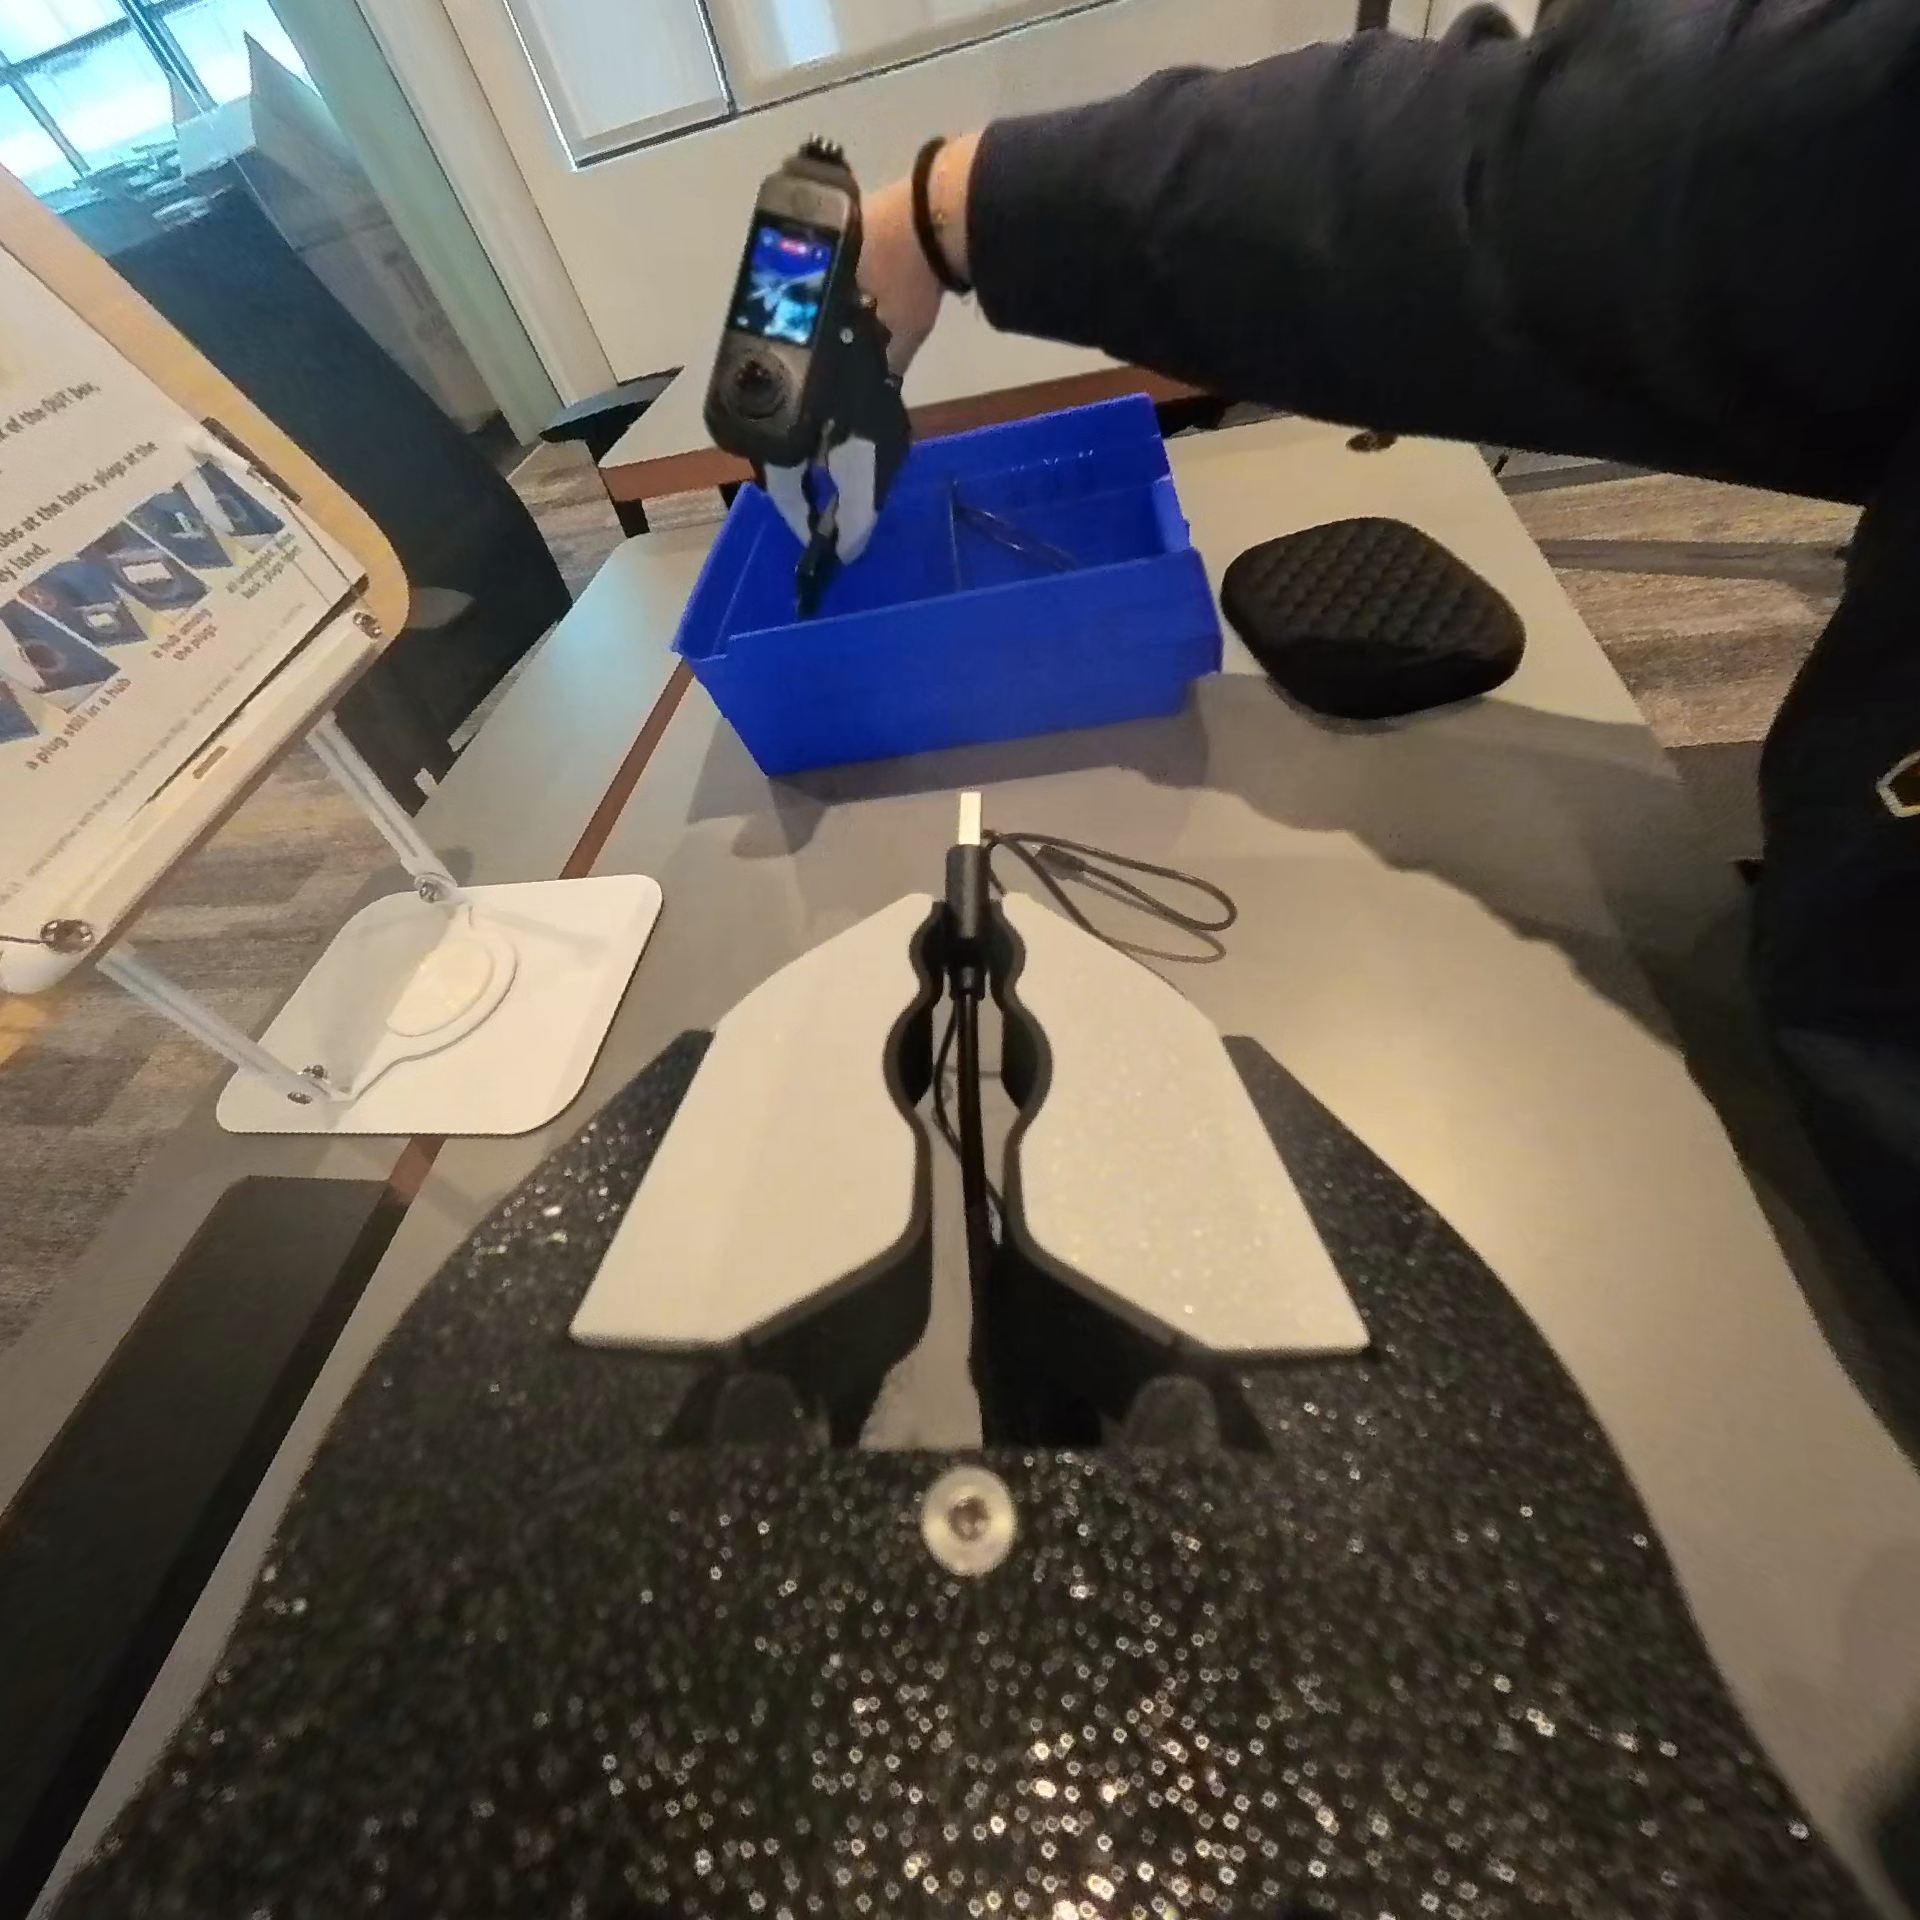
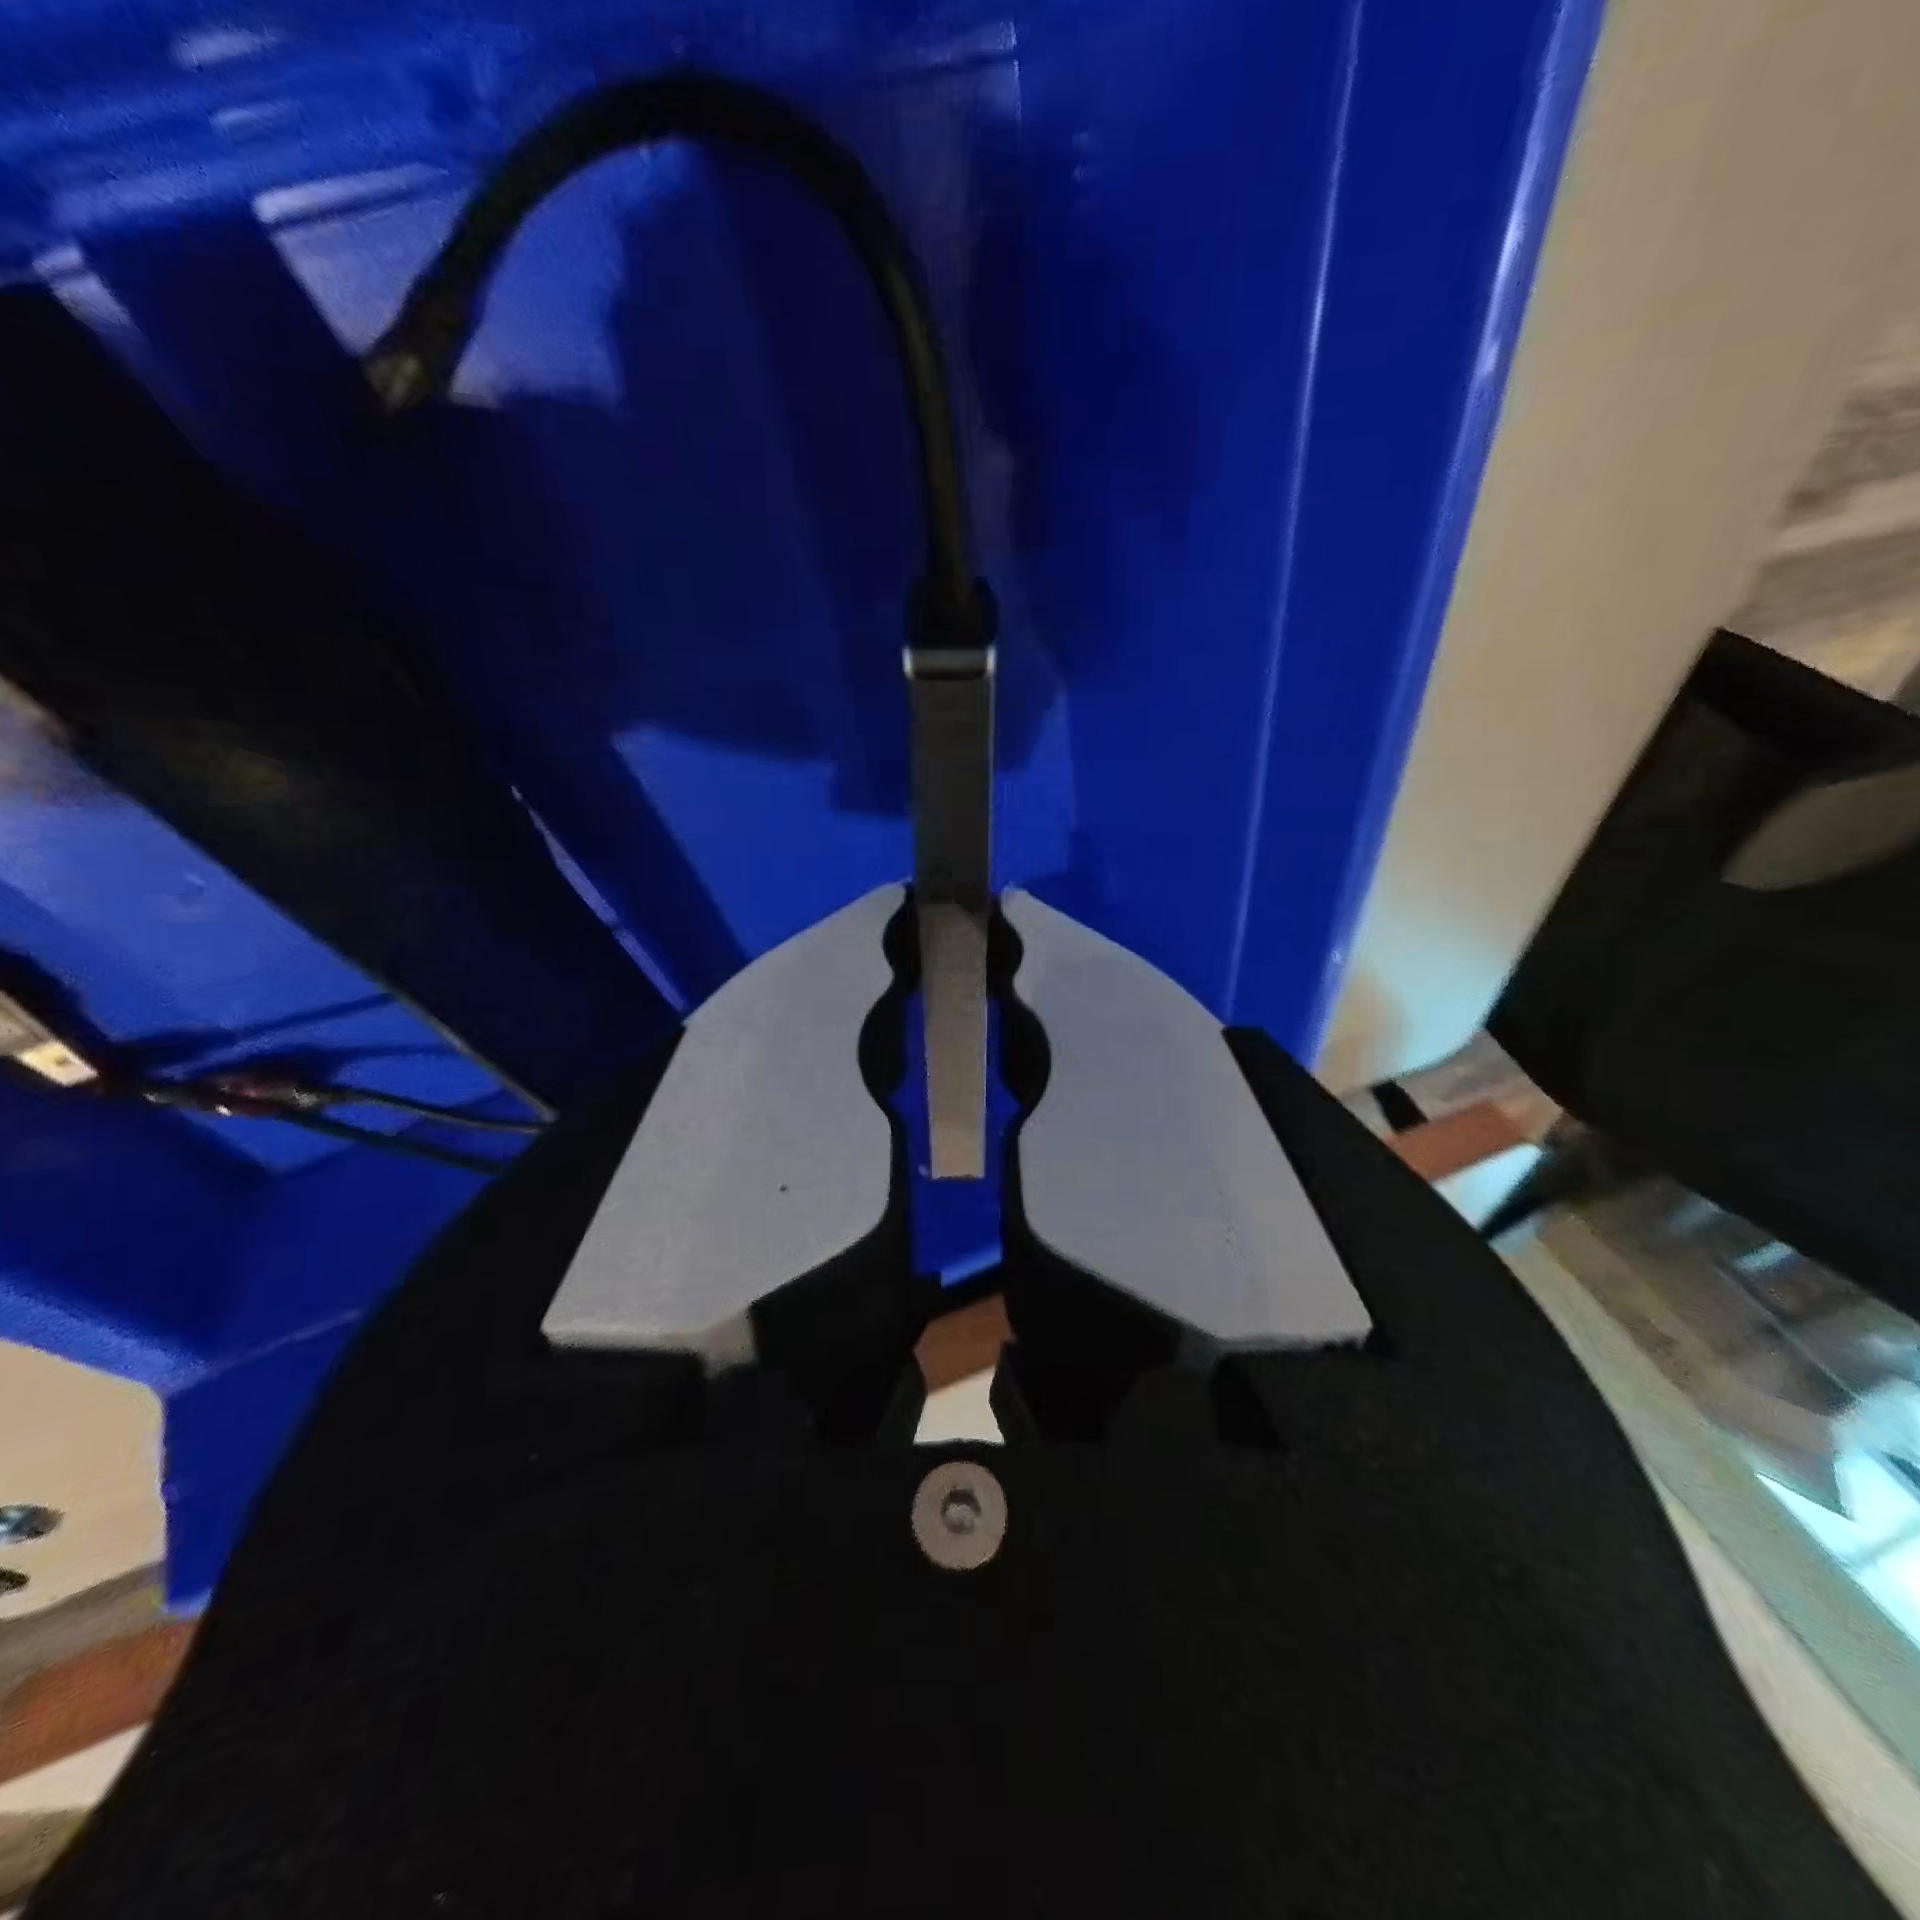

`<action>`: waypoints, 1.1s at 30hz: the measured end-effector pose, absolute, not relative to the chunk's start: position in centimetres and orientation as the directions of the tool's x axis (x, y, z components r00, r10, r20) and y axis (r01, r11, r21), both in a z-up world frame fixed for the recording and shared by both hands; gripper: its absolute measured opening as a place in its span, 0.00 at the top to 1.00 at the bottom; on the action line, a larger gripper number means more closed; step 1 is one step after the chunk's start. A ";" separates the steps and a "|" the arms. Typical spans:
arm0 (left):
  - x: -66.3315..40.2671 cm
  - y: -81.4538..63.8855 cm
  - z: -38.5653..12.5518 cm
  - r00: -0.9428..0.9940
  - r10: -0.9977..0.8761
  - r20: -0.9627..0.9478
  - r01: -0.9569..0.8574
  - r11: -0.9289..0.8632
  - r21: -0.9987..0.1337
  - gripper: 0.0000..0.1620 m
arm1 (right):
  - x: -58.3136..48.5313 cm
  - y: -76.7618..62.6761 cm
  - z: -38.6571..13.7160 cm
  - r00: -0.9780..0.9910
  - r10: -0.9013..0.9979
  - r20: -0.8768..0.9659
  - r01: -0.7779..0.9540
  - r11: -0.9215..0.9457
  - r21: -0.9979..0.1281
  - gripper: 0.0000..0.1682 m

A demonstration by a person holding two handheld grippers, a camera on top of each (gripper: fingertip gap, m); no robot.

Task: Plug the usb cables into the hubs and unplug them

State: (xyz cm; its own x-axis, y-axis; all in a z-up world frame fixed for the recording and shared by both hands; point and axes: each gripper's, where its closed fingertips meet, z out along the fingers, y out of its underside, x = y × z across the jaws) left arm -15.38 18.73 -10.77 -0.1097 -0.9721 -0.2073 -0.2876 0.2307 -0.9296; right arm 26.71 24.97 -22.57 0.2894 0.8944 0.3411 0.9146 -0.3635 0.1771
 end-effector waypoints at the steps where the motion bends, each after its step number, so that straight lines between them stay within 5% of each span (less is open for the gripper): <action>1: -15.4 18.8 -10.8 -0.110 -0.973 -0.204 -0.287 0.227 -0.931 0.96 | 26.5 25.0 -23.2 0.314 0.894 0.319 0.915 -0.374 0.150 0.93; 6: -15.2 18.8 -10.9 -0.117 -0.975 -0.188 -0.277 0.214 -0.937 0.96 | 27.2 24.2 -25.8 0.462 0.852 0.248 0.858 -0.500 0.118 0.92; 13: -15.4 19.1 -10.6 -0.104 -0.976 -0.192 -0.265 0.213 -0.940 0.96 | 27.3 25.6 -22.2 0.638 0.664 0.390 0.745 -0.661 -0.093 0.71; 20: -15.5 19.0 -10.2 -0.115 -0.978 -0.174 -0.239 0.198 -0.951 0.96 | 11.3 21.4 -13.4 0.627 0.682 0.377 0.750 -0.397 -0.529 0.67; 23: -15.4 19.0 -10.3 -0.116 -0.979 -0.165 -0.238 0.189 -0.953 0.96 | 4.9 16.6 -15.2 0.491 0.736 0.465 0.849 -0.287 -0.443 0.62; 29: -14.9 19.6 -11.0 -0.091 -0.990 -0.103 -0.268 0.124 -0.955 0.96 | 2.7 12.5 -22.5 0.085 0.697 0.712 0.993 -0.116 -0.005 0.57; 33: -14.1 20.5 -11.6 -0.029 -0.999 -0.024 -0.291 0.031 -0.956 0.96 | 2.6 12.8 -25.1 0.017 0.689 0.724 0.999 -0.039 0.014 0.42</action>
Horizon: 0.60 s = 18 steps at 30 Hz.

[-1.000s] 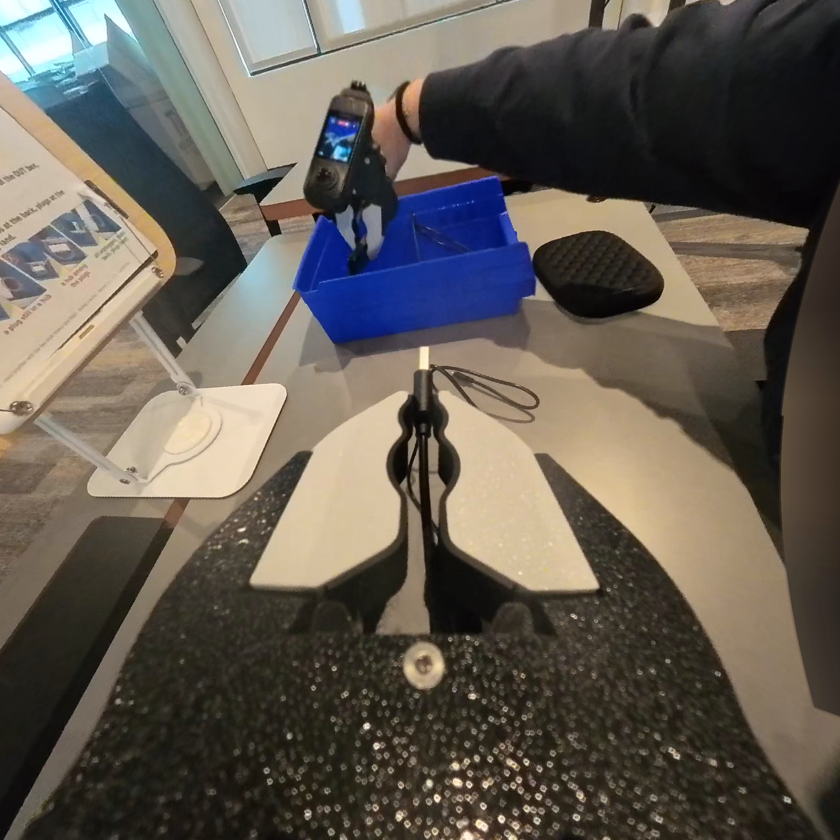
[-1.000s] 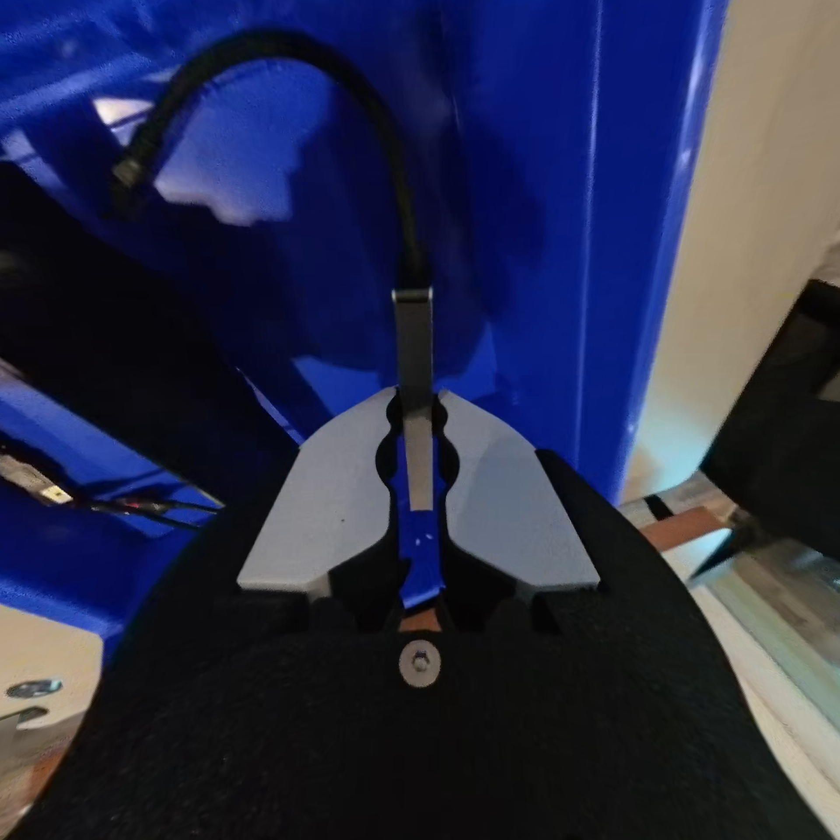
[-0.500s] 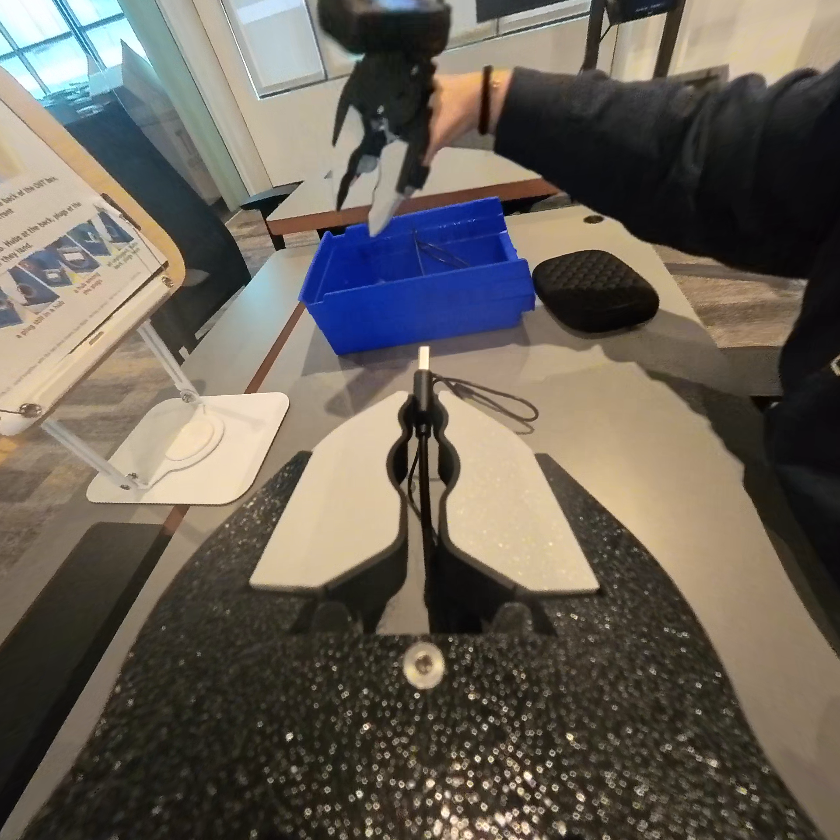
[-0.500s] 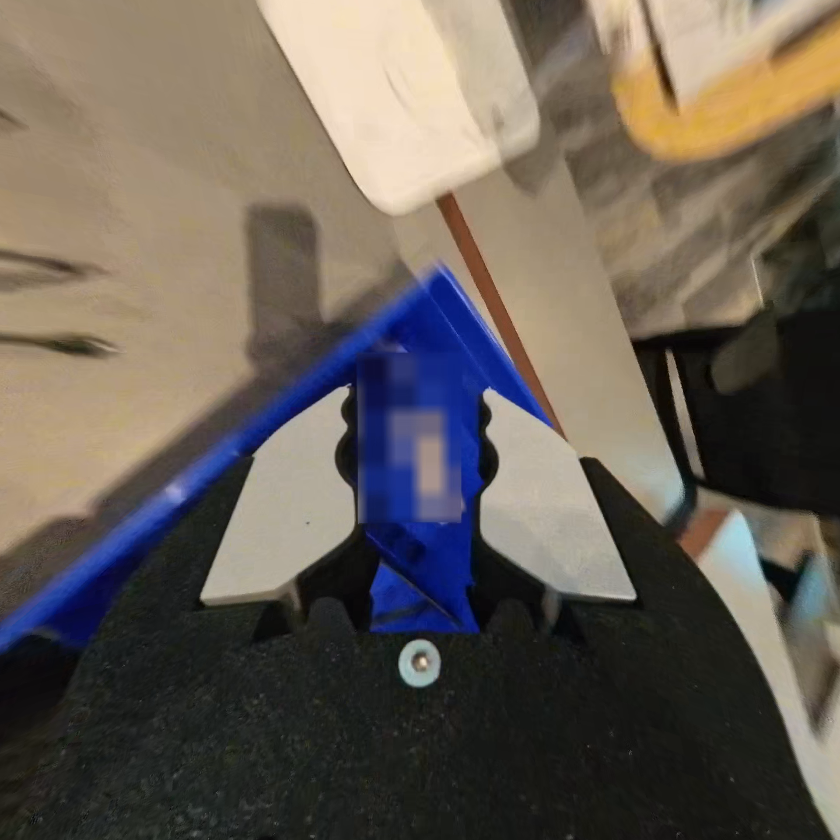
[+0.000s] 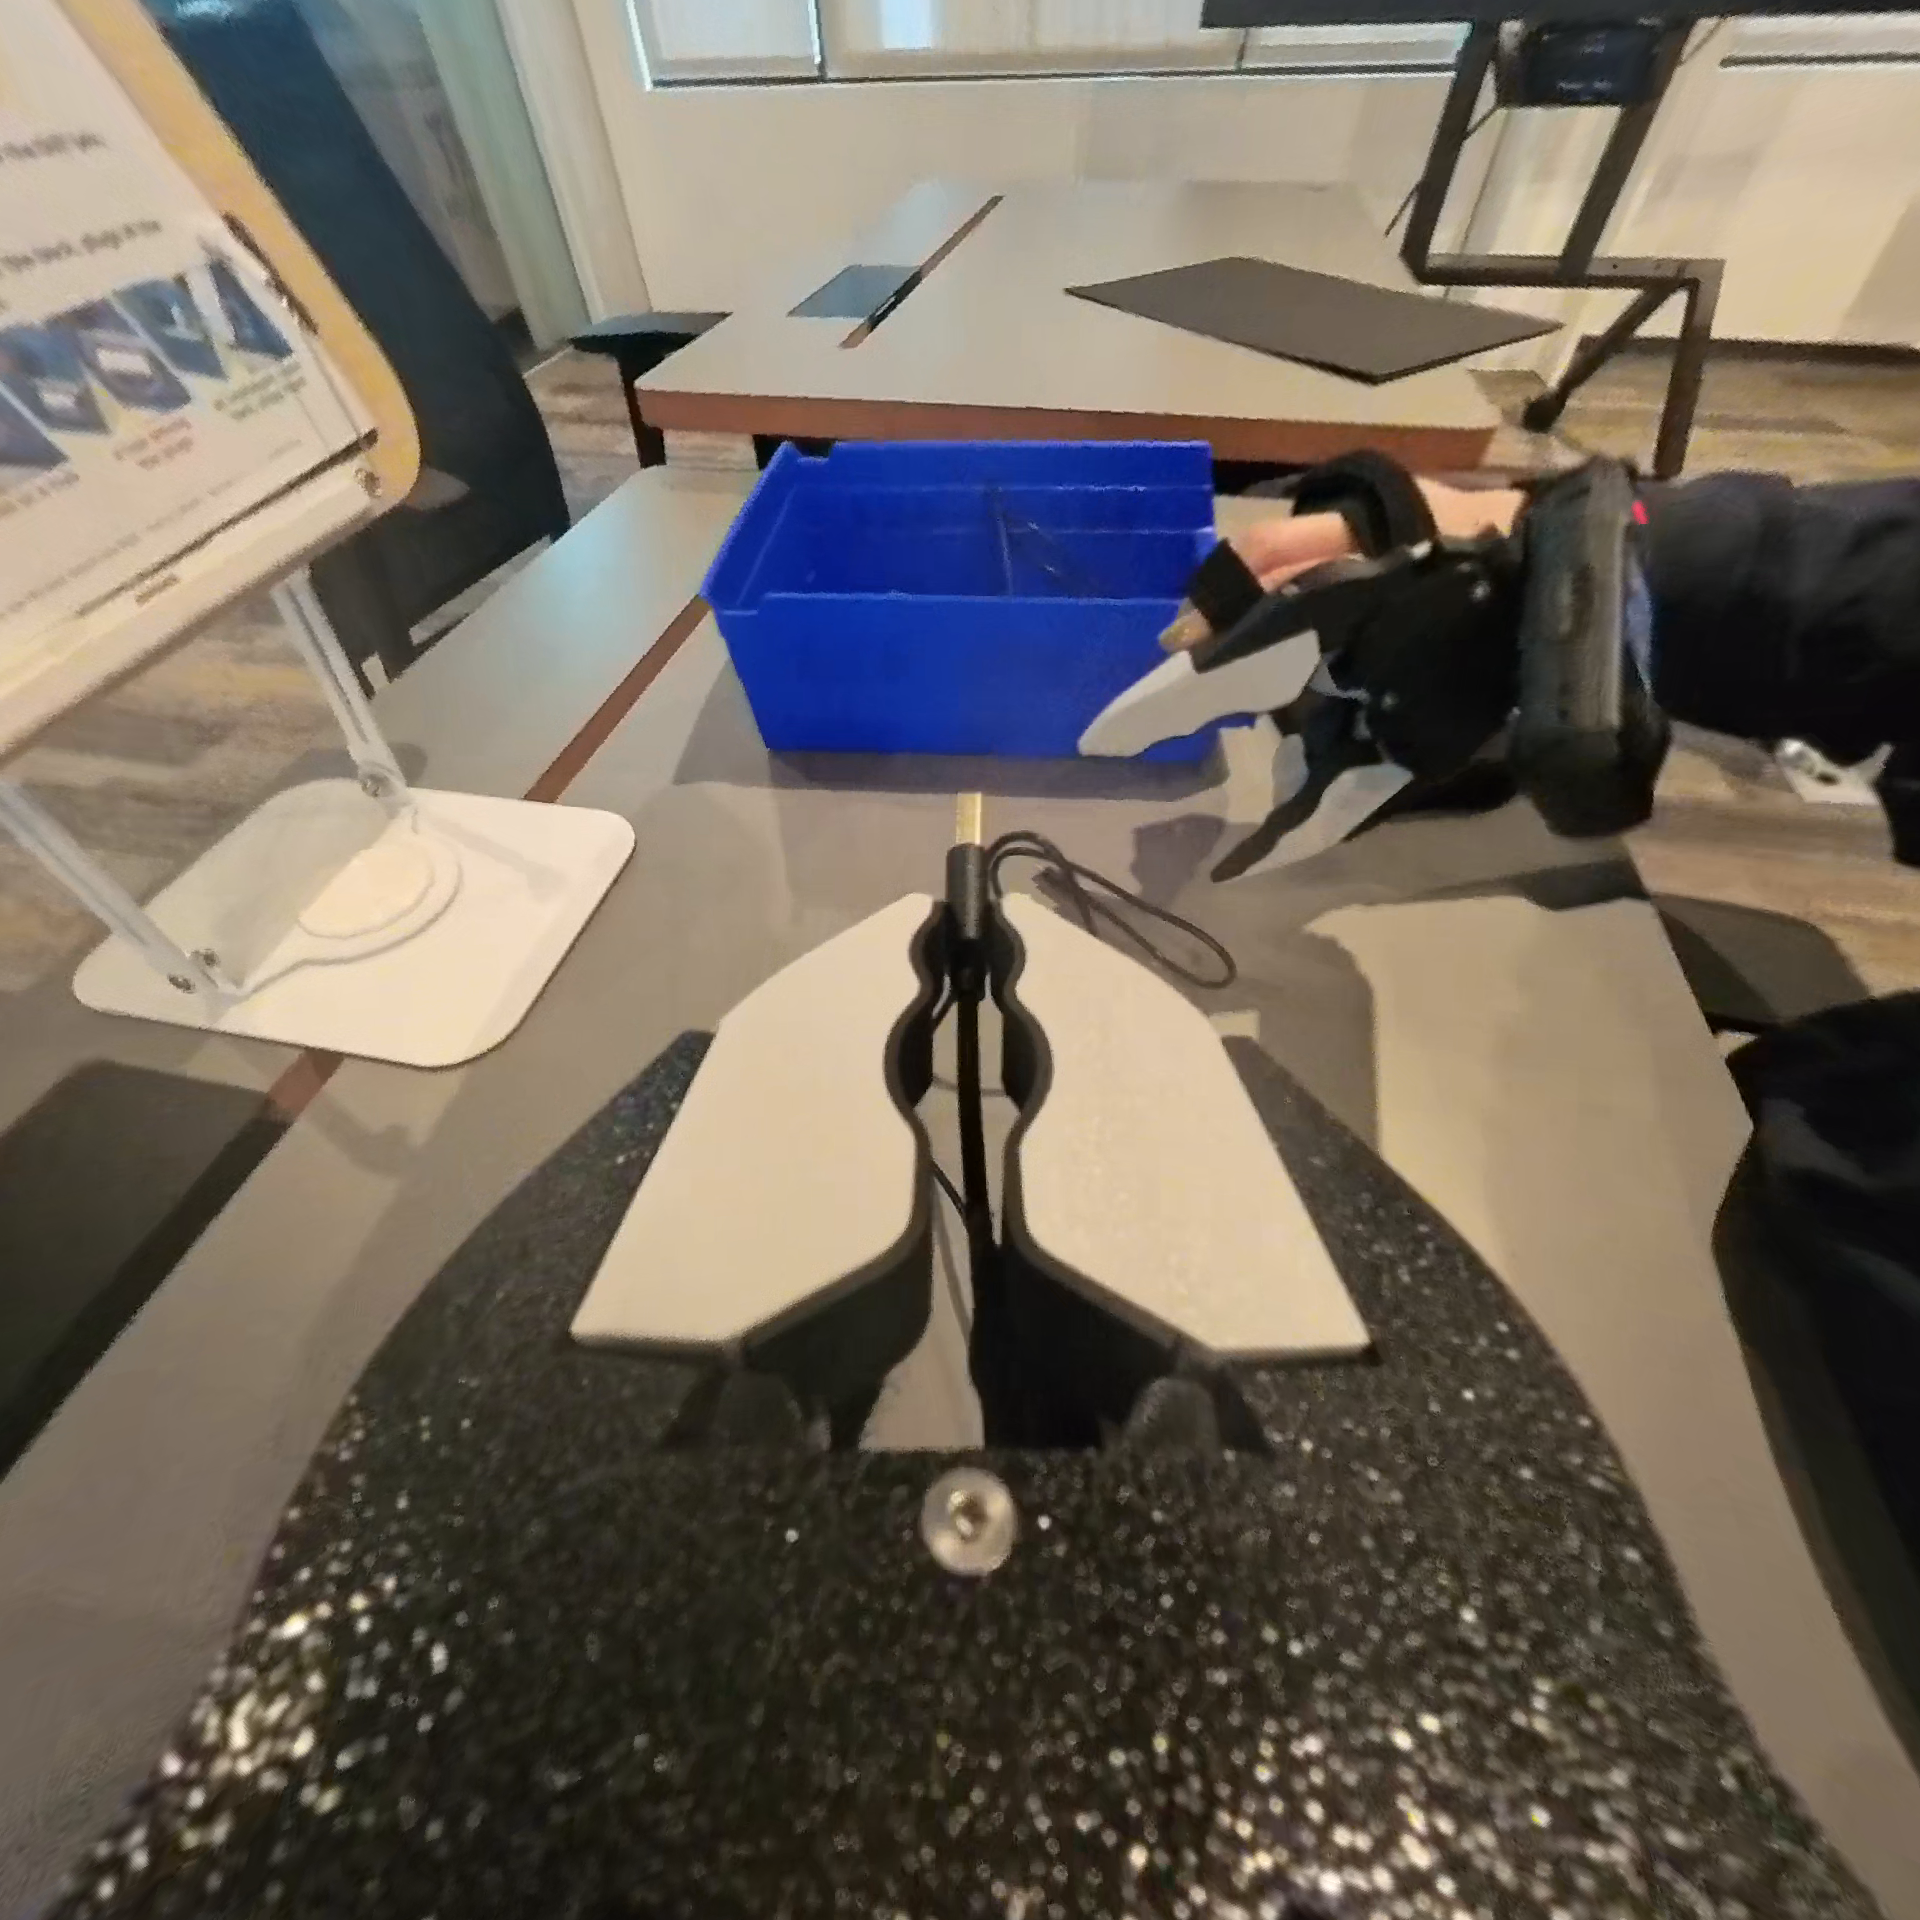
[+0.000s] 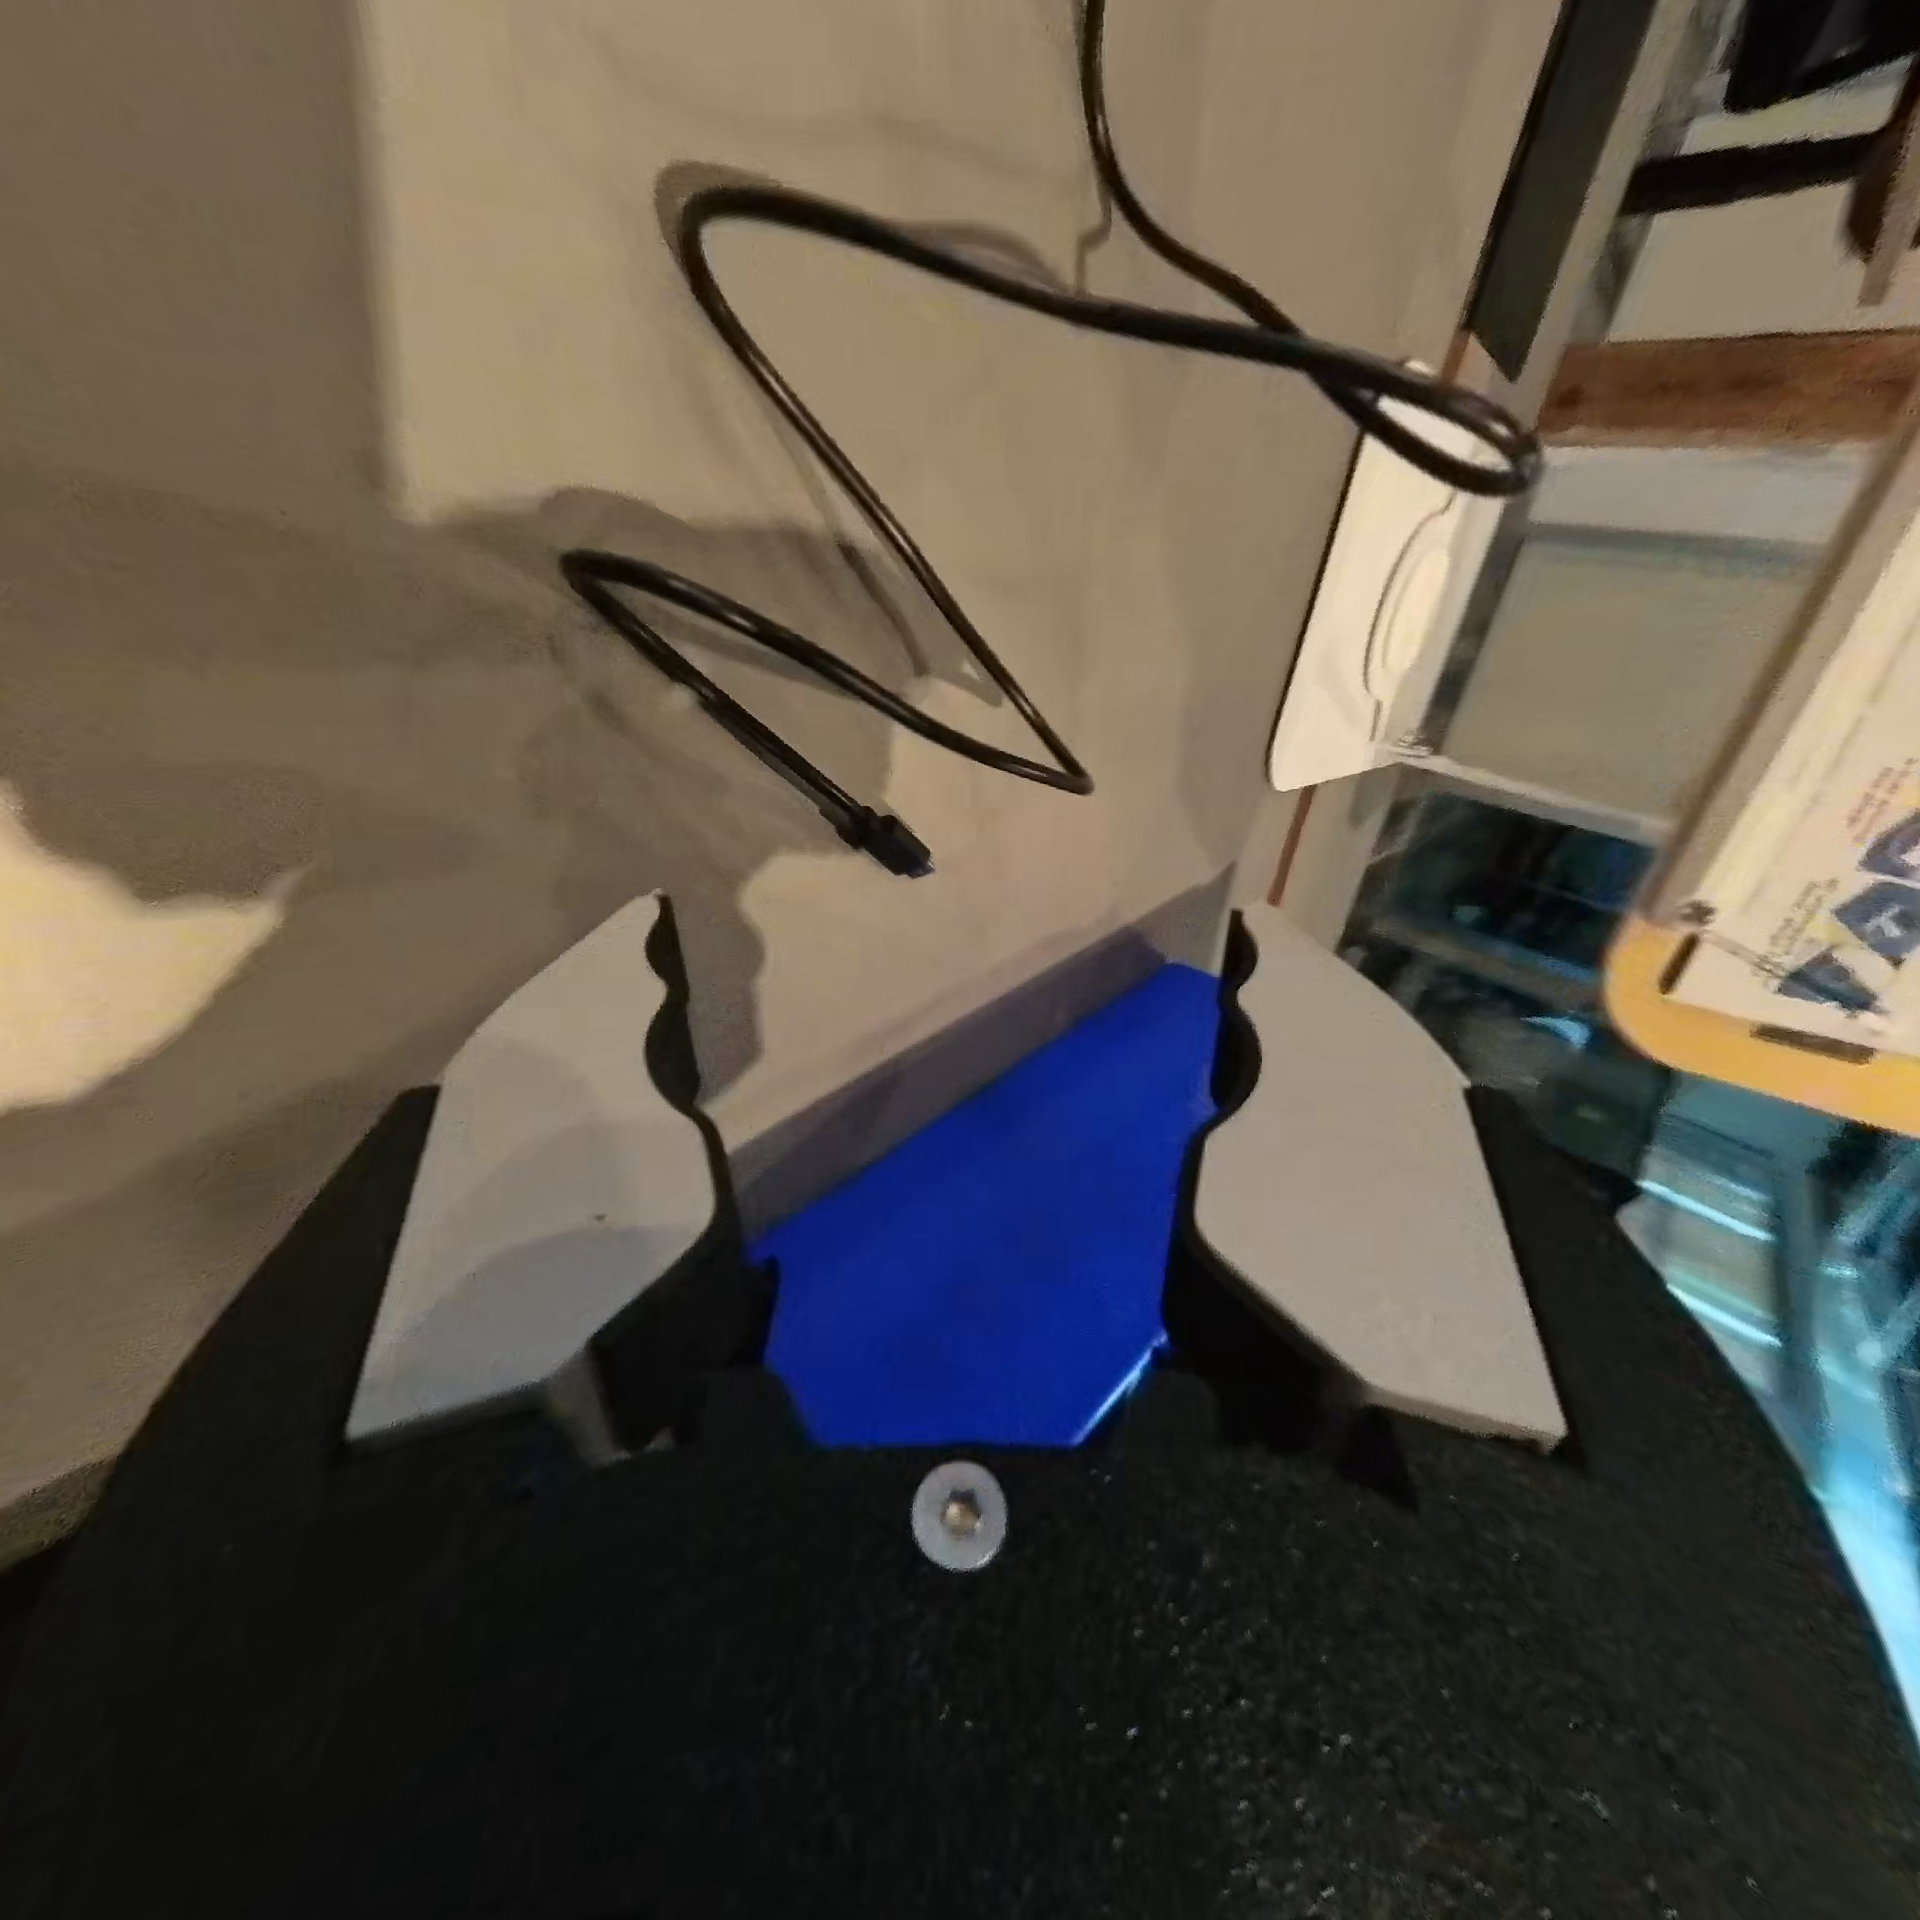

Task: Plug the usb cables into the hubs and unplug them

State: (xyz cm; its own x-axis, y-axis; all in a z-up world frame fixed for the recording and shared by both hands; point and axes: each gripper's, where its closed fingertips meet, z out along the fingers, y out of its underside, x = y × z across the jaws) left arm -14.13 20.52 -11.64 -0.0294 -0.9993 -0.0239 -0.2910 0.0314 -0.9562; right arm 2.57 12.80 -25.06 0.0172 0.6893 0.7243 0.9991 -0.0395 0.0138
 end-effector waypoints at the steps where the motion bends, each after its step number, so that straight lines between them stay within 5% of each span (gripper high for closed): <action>1: -13.9 20.7 -11.9 -0.014 -1.000 0.001 -0.300 0.003 -0.954 0.96 | 2.7 13.1 -25.1 -0.026 0.669 0.743 0.999 -0.011 0.045 0.42; 9: -11.7 21.4 -16.3 0.064 -0.992 0.106 -0.452 -0.123 -0.884 0.96 | 1.4 15.2 -26.7 -0.142 0.627 0.766 0.989 0.123 0.083 0.42; 18: -10.5 21.6 -20.2 0.108 -0.993 0.040 -0.600 -0.097 -0.794 0.96 | -2.7 17.1 -26.6 -0.103 0.569 0.816 0.975 0.222 -0.031 0.43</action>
